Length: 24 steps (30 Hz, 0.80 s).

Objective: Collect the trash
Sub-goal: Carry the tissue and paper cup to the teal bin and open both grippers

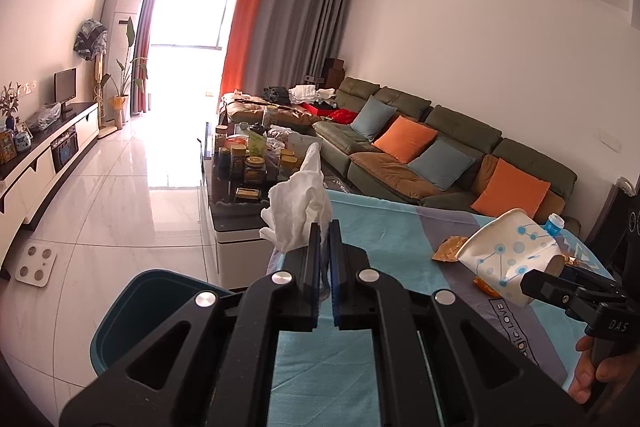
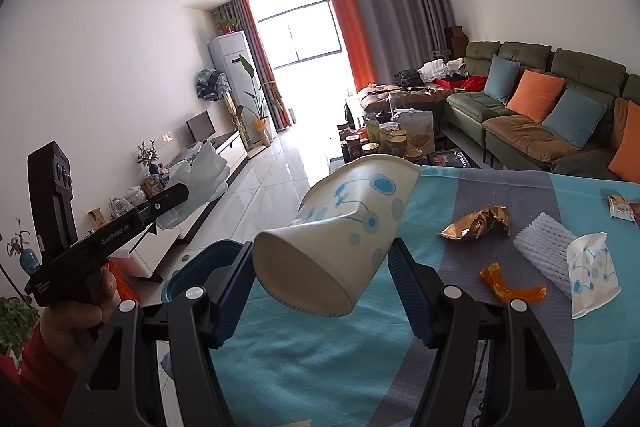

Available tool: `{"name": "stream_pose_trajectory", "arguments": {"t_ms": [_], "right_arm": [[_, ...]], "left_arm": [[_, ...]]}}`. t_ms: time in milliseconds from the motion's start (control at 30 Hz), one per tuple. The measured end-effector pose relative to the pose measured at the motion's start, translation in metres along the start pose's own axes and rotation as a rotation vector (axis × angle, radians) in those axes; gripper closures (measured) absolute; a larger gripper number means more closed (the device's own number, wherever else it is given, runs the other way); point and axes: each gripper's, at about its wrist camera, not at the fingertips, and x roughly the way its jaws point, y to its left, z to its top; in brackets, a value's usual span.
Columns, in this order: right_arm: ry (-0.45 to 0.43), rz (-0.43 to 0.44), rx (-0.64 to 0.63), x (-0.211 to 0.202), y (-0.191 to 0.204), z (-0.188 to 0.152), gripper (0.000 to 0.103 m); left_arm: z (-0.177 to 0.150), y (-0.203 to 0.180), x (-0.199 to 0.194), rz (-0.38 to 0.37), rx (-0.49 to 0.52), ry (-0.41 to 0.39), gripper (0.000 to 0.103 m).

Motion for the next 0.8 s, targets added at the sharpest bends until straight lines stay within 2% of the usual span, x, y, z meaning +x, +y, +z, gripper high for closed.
{"name": "stream_pose_trajectory", "arguments": {"t_ms": [300,800], "right_arm": [[0.018,0.021,-0.008,0.007,0.005,0.0,0.038],[0.101,0.131,-0.099,0.06,0.05,0.009,0.038]], "left_arm": [[-0.002,-0.002,-0.005,0.015,-0.008,-0.001,0.099],[-0.019,0.028,-0.007,0.131,-0.061,0.038,0.099]]}}
